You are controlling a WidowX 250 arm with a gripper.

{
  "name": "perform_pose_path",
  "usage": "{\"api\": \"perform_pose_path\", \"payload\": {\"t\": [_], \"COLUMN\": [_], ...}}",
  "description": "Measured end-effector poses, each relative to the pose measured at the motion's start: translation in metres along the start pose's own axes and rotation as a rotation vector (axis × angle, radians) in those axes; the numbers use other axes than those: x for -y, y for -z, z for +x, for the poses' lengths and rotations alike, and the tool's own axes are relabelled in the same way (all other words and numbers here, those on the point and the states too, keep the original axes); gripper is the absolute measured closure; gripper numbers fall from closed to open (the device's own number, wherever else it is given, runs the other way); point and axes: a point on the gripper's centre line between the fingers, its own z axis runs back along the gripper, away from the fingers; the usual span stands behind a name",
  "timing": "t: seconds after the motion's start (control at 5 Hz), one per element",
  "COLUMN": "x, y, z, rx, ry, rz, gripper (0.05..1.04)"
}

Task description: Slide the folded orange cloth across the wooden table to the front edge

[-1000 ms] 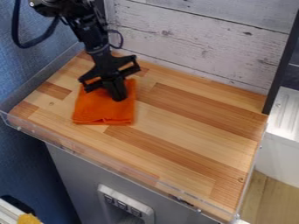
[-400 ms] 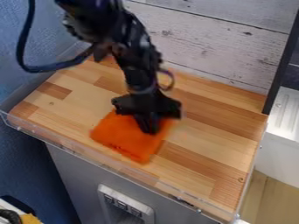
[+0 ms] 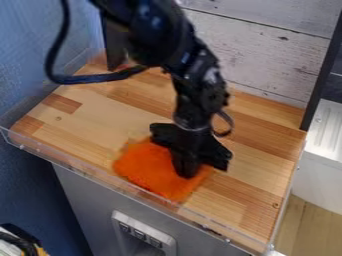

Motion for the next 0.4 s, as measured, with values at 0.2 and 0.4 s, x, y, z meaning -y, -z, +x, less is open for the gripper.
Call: {"api": "perform_pose_path", "payload": {"t": [0.2, 0.4], "x": [0.0102, 0.0193], "y": [-0.0004, -0.0015], "z": [-0.004, -0.0039], "rx": [-0.072, -0.127], "ry": [0.056, 0.084], "rz": [0.025, 0.019], "gripper": [1.025, 1.025]}}
